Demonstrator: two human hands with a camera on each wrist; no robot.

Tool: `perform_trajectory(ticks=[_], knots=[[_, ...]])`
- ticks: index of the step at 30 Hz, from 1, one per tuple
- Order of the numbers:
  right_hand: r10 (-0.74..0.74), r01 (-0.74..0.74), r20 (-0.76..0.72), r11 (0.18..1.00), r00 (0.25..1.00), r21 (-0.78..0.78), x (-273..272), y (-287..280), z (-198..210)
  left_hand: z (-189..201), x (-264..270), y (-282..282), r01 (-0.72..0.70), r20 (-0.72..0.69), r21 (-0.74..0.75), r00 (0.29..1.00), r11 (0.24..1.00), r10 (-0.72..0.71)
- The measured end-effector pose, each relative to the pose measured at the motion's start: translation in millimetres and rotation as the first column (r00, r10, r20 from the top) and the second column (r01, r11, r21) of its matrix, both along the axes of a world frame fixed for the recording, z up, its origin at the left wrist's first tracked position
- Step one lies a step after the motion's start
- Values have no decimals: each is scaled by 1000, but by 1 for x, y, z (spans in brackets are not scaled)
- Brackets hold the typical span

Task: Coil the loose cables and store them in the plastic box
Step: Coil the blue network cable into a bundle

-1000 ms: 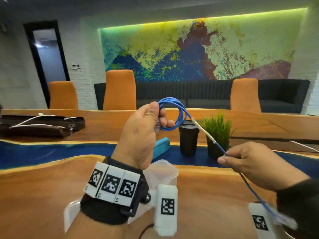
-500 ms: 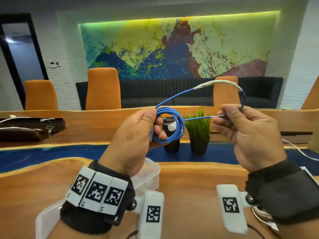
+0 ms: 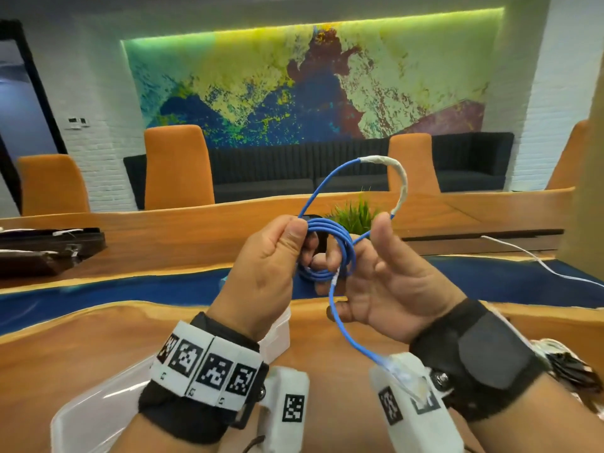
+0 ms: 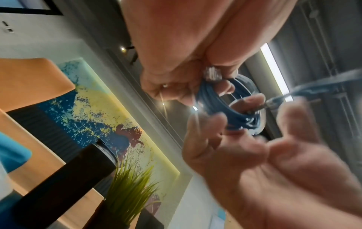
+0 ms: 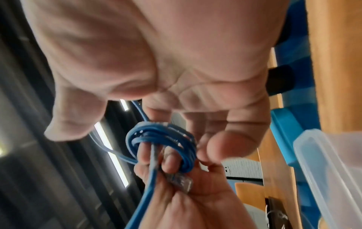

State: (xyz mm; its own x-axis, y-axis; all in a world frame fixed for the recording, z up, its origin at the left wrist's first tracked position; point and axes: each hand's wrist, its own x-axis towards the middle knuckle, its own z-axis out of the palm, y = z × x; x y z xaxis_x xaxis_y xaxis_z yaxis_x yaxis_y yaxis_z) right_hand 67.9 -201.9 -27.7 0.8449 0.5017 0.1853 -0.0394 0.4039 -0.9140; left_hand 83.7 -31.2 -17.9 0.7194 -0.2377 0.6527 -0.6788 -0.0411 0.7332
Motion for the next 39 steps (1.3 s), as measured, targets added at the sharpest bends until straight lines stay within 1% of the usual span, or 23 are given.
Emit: perform_trajectory(ticks=[3, 6, 8, 9, 10, 12, 13, 14, 15, 16, 17, 19, 21, 22, 24, 26, 28, 30, 34, 35, 36, 38, 39], knots=[[-179, 185, 53, 971, 982, -149, -4, 9, 3, -5, 4, -3, -62, 48, 13, 997, 998, 61], [-237, 251, 89, 947, 967, -202, -4, 11, 8, -3, 5, -1, -123, 64, -24, 990, 992, 124], [-308, 363, 216, 883, 927, -298, -6, 5, 11, 4, 6, 7, -175, 45, -94, 983, 980, 180], [-373, 475, 324, 809, 870, -345, -7, 0, 14, 8, 6, 13, -199, 17, -134, 979, 971, 203], [-440, 600, 435, 715, 786, -360, -7, -10, 17, 13, 7, 21, -220, -18, -173, 975, 960, 220], [-548, 815, 614, 481, 567, -323, -2, -39, 21, 23, 7, 40, -250, -71, -249, 968, 936, 240], [-575, 885, 678, 365, 459, -289, 2, -55, 23, 27, 7, 49, -259, -82, -270, 966, 927, 246], [-593, 925, 711, 279, 378, -259, 5, -69, 25, 29, 7, 56, -267, -77, -261, 964, 928, 256], [-604, 939, 719, 240, 343, -246, 8, -82, 25, 30, 6, 60, -271, -61, -230, 963, 935, 264], [-604, 945, 726, 226, 328, -238, 23, -106, 19, 30, 5, 61, -267, -43, -191, 964, 945, 263], [-605, 959, 745, 187, 283, -213, 40, -133, 13, 29, 5, 60, -257, -37, -157, 967, 954, 254], [-640, 989, 758, 26, 127, -144, 61, -183, 17, 26, 4, 55, -214, -56, -103, 976, 971, 209], [-641, 995, 764, -8, 75, -104, 62, -199, 20, 26, 3, 51, -153, -108, -72, 983, 986, 145], [-605, 993, 794, -50, 56, -108, 54, -189, 19, 25, 2, 49, -126, -154, -85, 982, 988, 112], [-543, 986, 831, -36, 117, -162, 29, -142, 15, 25, 1, 45, -74, -285, -195, 958, 978, 15], [-496, 981, 862, -89, 107, -173, 17, -104, 15, 25, 0, 41, -20, -380, -339, 917, 940, -117], [-418, 982, 902, -100, 105, -161, 16, -85, 12, 27, -2, 37, 3, -418, -446, 883, 895, -211], [-351, 978, 927, -106, 134, -182, 23, -77, 7, 28, -3, 33, 15, -427, -495, 866, 869, -258], [-337, 936, 898, -105, 284, -336, 32, -59, -8, 30, -7, 24, 21, -428, -518, 859, 855, -280], [-393, 925, 863, -71, 318, -374, 35, -58, -11, 30, -7, 22, 14, -426, -519, 862, 854, -274], [-492, 913, 794, 6, 357, -407, 36, -56, -11, 30, -7, 22, 8, -422, -521, 867, 854, -266], [-699, 879, 553, 248, 454, -408, 35, -53, -11, 29, -7, 21, -1, -412, -520, 876, 854, -250], [-761, 863, 420, 370, 494, -345, 34, -51, -9, 29, -7, 20, -6, -410, -518, 880, 856, -242]])
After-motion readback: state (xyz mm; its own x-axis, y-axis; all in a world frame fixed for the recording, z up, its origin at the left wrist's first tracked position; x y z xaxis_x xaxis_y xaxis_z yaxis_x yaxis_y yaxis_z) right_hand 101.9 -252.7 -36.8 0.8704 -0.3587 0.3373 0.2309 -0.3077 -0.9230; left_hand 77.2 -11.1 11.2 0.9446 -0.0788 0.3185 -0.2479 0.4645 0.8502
